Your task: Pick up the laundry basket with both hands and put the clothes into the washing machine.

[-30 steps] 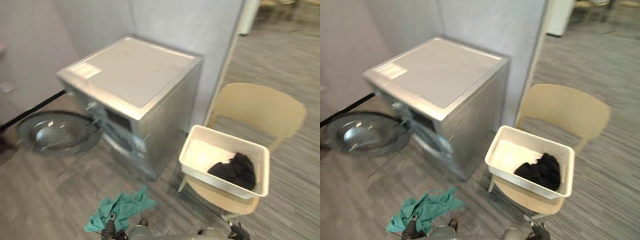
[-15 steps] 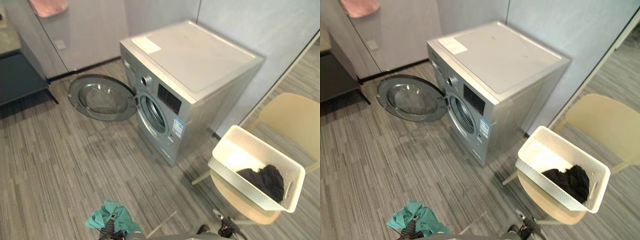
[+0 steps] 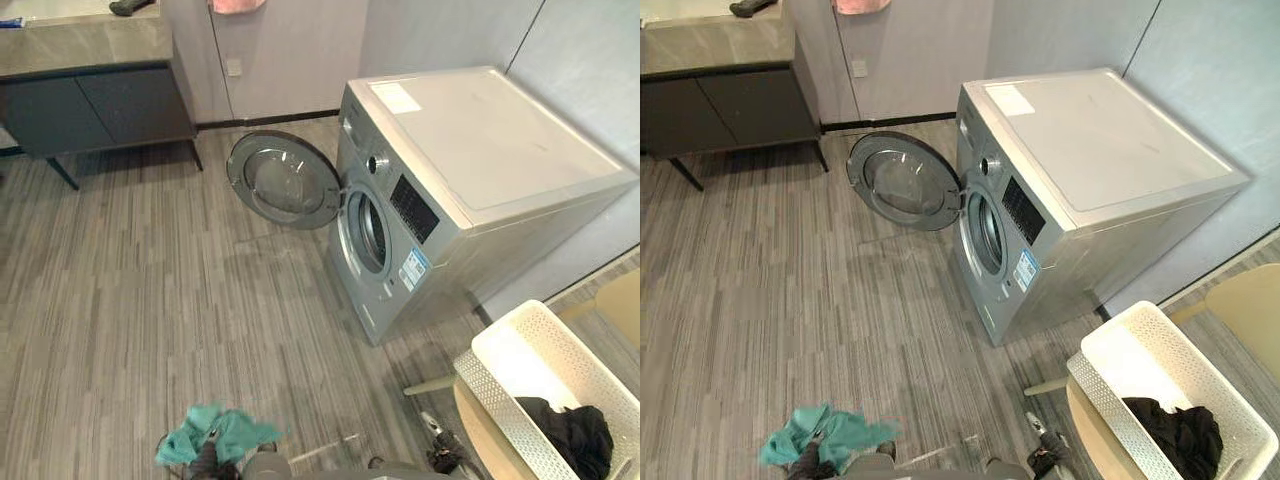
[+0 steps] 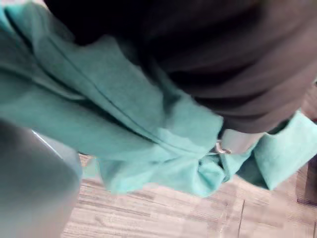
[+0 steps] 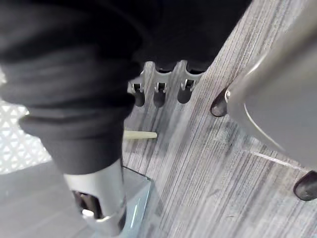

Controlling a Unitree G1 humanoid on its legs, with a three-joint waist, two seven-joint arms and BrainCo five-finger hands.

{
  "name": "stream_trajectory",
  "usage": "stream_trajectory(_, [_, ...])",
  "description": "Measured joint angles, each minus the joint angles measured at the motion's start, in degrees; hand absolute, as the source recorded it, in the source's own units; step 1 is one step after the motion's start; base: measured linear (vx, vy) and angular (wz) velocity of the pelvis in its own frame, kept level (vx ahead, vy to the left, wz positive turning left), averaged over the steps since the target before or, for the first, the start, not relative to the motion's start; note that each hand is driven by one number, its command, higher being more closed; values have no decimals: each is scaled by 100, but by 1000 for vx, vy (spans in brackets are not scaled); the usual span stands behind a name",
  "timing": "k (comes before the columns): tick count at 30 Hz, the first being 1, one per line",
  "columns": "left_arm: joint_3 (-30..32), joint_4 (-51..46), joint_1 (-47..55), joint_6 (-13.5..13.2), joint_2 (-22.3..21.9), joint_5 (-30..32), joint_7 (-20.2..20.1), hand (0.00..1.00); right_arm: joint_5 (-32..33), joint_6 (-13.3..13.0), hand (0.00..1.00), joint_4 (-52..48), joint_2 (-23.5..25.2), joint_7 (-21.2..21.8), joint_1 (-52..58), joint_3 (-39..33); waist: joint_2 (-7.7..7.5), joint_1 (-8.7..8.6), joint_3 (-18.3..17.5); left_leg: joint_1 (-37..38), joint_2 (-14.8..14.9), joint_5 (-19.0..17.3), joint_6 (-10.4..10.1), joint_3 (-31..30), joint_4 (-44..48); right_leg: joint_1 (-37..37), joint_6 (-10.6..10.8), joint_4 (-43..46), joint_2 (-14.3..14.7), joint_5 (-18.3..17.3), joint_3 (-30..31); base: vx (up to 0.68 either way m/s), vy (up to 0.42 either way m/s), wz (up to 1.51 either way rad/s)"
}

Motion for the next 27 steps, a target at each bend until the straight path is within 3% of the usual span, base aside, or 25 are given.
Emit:
stream_trajectory(1, [-2,1,-174,3,-122,4,1,100,-2,-3,0,-46,-111,4,55,-53,303,-145,-30,193,237,190,-240,-305,-511,-349,-344,382,420,-189,120,92,-208,97])
stream_trajectory(2, [-1,4,-316,7,-148,5,-2,100,-2,-5,0,-48,-94,4,104,-99,240,-251,-121,194,271,241,-396,-406,-662,-362,-485,-16,644,-194,278,149,-188,127])
stream_trajectory(4, [-92,-27,-669,27,-377,5,-95,100,13,-20,0,-10,-9,-41,289,-323,167,-395,-28,-288,67,-506,-215,-387,1070,-34,-487,-435,576,-16,-176,212,-90,117])
stream_trajectory(6, [-306,-64,-707,26,-411,1,-186,100,68,6,0,-9,56,-82,382,-372,260,-426,-103,-278,-14,-784,-360,-370,1781,155,-502,-486,598,-19,-291,209,-10,34])
stream_trajectory(8, [-478,-308,-689,38,-451,-24,-224,100,124,3,0,-194,76,-80,432,-320,349,-485,-137,-542,-43,-824,-571,-382,2446,265,-502,-539,705,-66,-277,206,14,14])
stream_trajectory(10, [-496,-629,-692,38,-461,-34,-223,100,180,3,0,-274,83,-86,434,-312,390,-434,-98,-1101,-67,-494,-1195,-379,3653,342,-456,-541,721,-160,-254,100,49,-6])
stream_trajectory(11, [-426,-665,-607,39,-472,-36,-202,100,261,-5,0,-376,59,-92,419,-272,510,-351,-30,-1305,31,-85,-1163,-250,4331,515,-453,-564,790,-162,-158,69,43,-46])
stream_trajectory(12, [-375,-666,-546,42,-472,-36,-194,100,334,-18,0,-431,46,-95,410,-218,511,-318,-27,-1345,87,152,-1163,-157,4598,624,-458,-584,791,-165,-71,81,84,-76])
stream_trajectory(13, [-282,-664,-404,42,-483,-35,-184,100,403,-55,0,-511,24,-98,380,-14,500,-240,-13,-1516,150,791,-1114,49,5114,836,-509,-711,697,-194,181,114,162,-83])
stream_trajectory(14, [-280,-636,-308,52,-437,-33,-163,100,422,-86,0,-648,20,-101,362,109,499,-170,-3,-1794,258,831,-727,284,5548,988,-525,-852,634,-223,395,125,167,-84])
stream_trajectory(16, [-265,-622,-216,56,-435,-33,-138,100,438,-107,0,-733,32,-148,256,247,485,-66,-15,-2075,452,-196,-131,553,5251,994,-525,-898,493,-224,708,167,167,-84])
stream_trajectory(17, [-227,-631,-221,44,-405,-33,-87,100,435,-108,0,-777,40,-177,181,407,463,-22,-17,-2160,540,-374,-112,542,4462,994,-510,-987,372,-233,899,195,196,-84])
stream_trajectory(20, [-149,-627,-173,28,-406,-36,-45,100,382,-106,0,-778,56,-215,85,599,439,78,-35,-2002,813,-334,-167,355,2246,977,-343,-1110,152,-324,1325,219,281,-79])
stream_trajectory(22, [66,-566,-2,-6,-420,-41,33,100,181,-101,0,-745,-15,-229,96,604,491,65,-126,-1793,1160,-293,-240,193,1111,949,-9,-1159,-30,-640,1776,356,574,-97])
stream_trajectory(23, [147,-527,43,-5,-402,-39,30,100,113,-100,0,-678,-47,-222,104,540,484,64,-192,-1830,1208,-100,-546,290,1217,950,32,-1173,-111,-733,1904,415,641,-117])
stream_trajectory(24, [239,-375,90,-10,-308,-32,43,100,79,-84,0,-372,-106,-212,104,271,362,91,-334,-1858,1142,83,-861,638,1710,981,81,-1238,-366,-723,2208,392,568,-110])
stream_trajectory(25, [284,-175,169,-2,-79,-32,58,100,53,-53,0,-75,-32,-207,83,91,143,51,-519,-1967,1001,-137,-727,887,2032,864,219,-1238,-624,-370,2439,420,567,-88])
stream_trajectory(26, [272,-34,176,5,14,-25,52,100,52,-51,0,19,25,-193,92,-48,141,-12,-631,-2039,910,-170,-676,908,2044,745,236,-1220,-694,-167,2465,451,555,-30])
stream_trajectory(27, [199,165,107,14,128,-12,50,100,69,-15,0,178,127,-203,157,-382,-13,-64,-851,-2073,775,-212,-548,1022,1942,522,336,-1113,-749,366,2478,450,504,-2])
